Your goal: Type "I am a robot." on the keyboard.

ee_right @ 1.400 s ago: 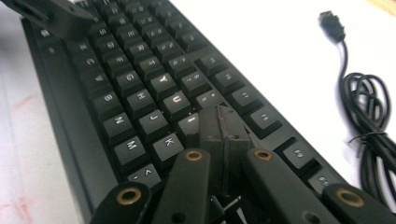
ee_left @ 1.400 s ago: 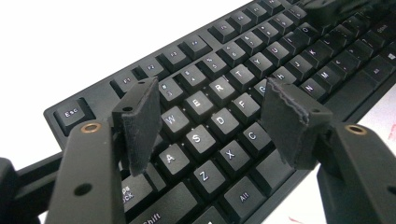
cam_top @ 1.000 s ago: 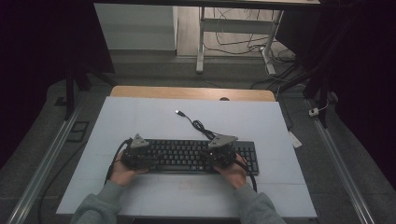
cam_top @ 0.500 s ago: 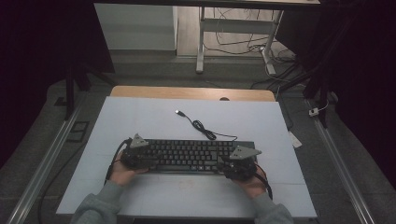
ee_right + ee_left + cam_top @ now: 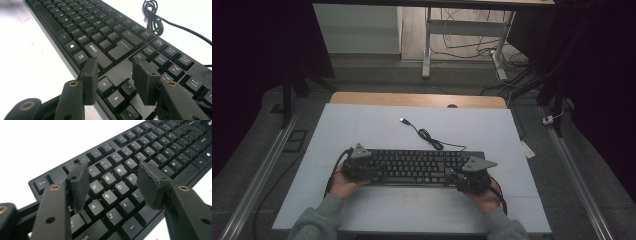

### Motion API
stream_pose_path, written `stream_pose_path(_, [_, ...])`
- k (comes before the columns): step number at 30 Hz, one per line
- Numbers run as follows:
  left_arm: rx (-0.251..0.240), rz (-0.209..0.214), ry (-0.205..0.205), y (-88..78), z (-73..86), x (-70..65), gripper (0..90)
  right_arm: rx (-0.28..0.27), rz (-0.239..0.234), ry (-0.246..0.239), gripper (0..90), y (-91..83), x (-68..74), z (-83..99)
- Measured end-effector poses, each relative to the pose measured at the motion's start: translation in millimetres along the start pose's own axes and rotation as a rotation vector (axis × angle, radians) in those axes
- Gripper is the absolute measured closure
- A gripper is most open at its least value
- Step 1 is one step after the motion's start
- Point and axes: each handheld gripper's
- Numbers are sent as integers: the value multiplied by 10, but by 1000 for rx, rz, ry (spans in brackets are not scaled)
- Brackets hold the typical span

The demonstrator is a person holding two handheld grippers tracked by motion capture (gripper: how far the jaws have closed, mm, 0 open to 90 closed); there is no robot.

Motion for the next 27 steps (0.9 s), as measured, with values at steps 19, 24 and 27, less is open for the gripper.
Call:
stream_pose_path(19, [-5,53,65,219,-133,-170,890,4,-12,-6,554,21,4,-8])
stream_pose_path(24, [32,44,68,340,-132,-202,891,4,-17,-4,554,31,2,-5])
stream_pose_path(27, [46,36,60,389,-133,-202,891,7,-19,-7,552,39,7,-2])
Point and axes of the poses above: each handheld gripper's, and its own axes: y roughly forward along the jaws, z roughly out of its underside, x roughly to its left, and after that the axes turned 13 degrees about -x, right-handed
